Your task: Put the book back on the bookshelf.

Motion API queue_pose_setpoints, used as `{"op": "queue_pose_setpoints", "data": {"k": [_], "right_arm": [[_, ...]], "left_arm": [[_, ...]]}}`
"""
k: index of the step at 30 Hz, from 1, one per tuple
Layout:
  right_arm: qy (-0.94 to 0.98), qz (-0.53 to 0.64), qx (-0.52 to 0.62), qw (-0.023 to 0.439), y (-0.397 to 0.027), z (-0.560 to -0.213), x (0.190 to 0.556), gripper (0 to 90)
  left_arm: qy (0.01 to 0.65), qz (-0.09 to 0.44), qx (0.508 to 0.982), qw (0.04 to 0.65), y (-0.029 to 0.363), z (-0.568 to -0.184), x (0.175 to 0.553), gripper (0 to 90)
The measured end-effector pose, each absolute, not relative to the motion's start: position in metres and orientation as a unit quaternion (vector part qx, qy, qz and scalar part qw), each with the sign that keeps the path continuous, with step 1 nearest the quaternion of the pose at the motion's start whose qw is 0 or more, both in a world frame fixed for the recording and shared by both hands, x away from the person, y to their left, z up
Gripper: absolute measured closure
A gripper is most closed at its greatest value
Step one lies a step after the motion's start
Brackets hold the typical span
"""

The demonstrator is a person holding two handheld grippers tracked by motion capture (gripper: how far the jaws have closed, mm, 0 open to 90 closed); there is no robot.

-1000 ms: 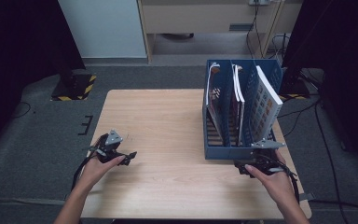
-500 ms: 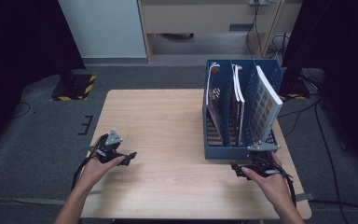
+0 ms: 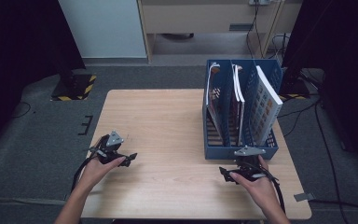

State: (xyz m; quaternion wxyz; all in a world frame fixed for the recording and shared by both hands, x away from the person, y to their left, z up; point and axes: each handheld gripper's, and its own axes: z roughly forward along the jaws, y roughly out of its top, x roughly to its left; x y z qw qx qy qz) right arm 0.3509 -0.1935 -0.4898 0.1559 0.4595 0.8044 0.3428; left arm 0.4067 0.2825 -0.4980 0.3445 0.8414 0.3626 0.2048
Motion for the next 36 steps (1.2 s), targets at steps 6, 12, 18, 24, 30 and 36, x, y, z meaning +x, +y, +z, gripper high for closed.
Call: {"op": "queue_pose_setpoints", "data": {"k": [6, 12, 18, 24, 30, 36], "right_arm": [[0.813, 0.338, 0.452, 0.142, -0.177, -0.504, 0.349, 5.4], [0.817, 0.333, 0.451, 0.136, -0.165, -0.520, 0.349, 5.8], [0.817, 0.328, 0.455, 0.135, -0.159, -0.530, 0.351, 5.2], [0.810, 0.334, 0.459, 0.147, -0.157, -0.532, 0.351, 4.8], [0.810, 0.333, 0.455, 0.163, -0.155, -0.535, 0.350, 4.5], [0.807, 0.337, 0.451, 0.181, -0.152, -0.539, 0.350, 1.9]], "left_arm": [[0.359, 0.204, 0.847, 0.335, 0.280, -0.501, 0.407, 2.8], [0.360, 0.201, 0.851, 0.325, 0.280, -0.506, 0.407, 2.9], [0.363, 0.198, 0.852, 0.321, 0.280, -0.510, 0.408, 2.8], [0.363, 0.195, 0.855, 0.314, 0.279, -0.514, 0.409, 2.8], [0.364, 0.194, 0.856, 0.311, 0.279, -0.516, 0.410, 2.9], [0.367, 0.195, 0.854, 0.312, 0.282, -0.515, 0.410, 2.9]]}}
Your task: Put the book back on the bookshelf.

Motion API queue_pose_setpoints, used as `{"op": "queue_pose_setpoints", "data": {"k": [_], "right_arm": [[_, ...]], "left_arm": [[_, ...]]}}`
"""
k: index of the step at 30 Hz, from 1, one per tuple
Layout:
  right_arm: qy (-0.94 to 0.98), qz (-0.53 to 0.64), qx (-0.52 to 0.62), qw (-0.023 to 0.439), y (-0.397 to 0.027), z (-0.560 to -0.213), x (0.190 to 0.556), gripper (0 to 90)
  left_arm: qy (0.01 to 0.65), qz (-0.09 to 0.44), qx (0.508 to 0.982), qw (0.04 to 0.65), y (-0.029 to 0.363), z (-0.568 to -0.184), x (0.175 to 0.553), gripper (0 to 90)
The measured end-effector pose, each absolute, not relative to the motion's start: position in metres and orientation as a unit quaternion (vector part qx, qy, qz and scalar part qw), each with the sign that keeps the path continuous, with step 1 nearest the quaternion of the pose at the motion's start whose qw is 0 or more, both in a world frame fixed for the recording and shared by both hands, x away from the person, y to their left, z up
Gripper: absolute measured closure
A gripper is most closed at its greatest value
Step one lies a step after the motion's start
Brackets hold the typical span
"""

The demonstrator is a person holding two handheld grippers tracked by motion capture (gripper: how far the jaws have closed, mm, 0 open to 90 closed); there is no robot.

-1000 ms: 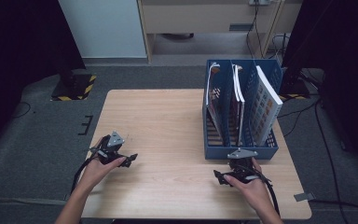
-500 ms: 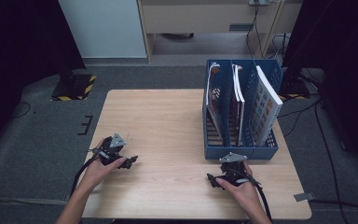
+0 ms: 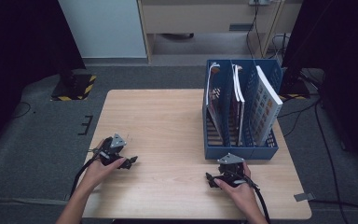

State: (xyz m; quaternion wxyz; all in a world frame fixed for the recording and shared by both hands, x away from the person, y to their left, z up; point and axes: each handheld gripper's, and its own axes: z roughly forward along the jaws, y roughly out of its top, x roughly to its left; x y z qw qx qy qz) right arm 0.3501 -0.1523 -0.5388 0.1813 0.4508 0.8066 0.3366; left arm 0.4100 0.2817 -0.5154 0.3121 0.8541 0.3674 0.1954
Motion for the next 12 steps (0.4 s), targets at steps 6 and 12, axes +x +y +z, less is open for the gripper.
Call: {"op": "queue_pose_setpoints", "data": {"k": [6, 12], "right_arm": [[0.808, 0.335, 0.449, 0.182, -0.1524, -0.5387, 0.3503, 1.7], [0.807, 0.335, 0.451, 0.182, -0.1521, -0.5388, 0.3503, 1.5]], "left_arm": [[0.367, 0.197, 0.853, 0.314, 0.2824, -0.5148, 0.4089, 2.9], [0.368, 0.197, 0.854, 0.312, 0.2853, -0.5160, 0.4069, 2.9]]}}
